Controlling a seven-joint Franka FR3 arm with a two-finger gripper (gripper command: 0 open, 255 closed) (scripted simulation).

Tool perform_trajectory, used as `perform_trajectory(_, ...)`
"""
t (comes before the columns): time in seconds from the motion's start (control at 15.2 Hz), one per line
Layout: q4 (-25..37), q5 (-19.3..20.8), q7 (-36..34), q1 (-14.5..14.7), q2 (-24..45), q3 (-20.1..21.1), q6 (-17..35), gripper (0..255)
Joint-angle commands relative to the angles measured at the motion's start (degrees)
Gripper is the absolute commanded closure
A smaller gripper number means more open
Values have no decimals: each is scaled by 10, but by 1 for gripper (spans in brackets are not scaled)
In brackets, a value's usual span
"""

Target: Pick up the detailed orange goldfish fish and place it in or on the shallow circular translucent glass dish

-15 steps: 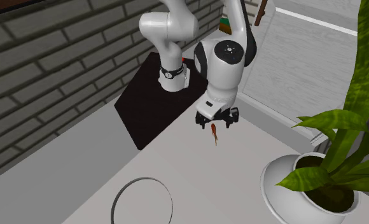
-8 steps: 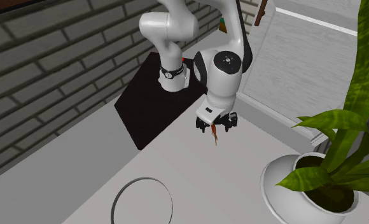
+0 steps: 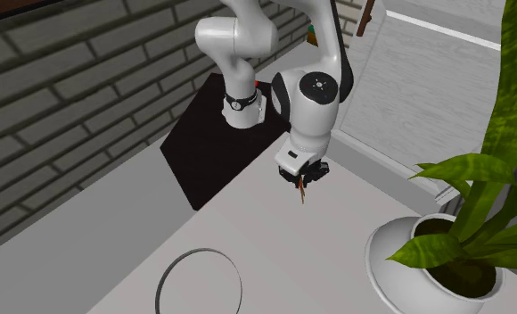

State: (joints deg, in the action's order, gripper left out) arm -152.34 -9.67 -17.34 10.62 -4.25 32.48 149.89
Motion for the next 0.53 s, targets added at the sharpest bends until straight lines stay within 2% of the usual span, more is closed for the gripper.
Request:
perform_trajectory(0.0,0,0,0,0,0,0,0,255)
perform_trajectory(0.46,1,-7,5,2,-9,-1,-10,255)
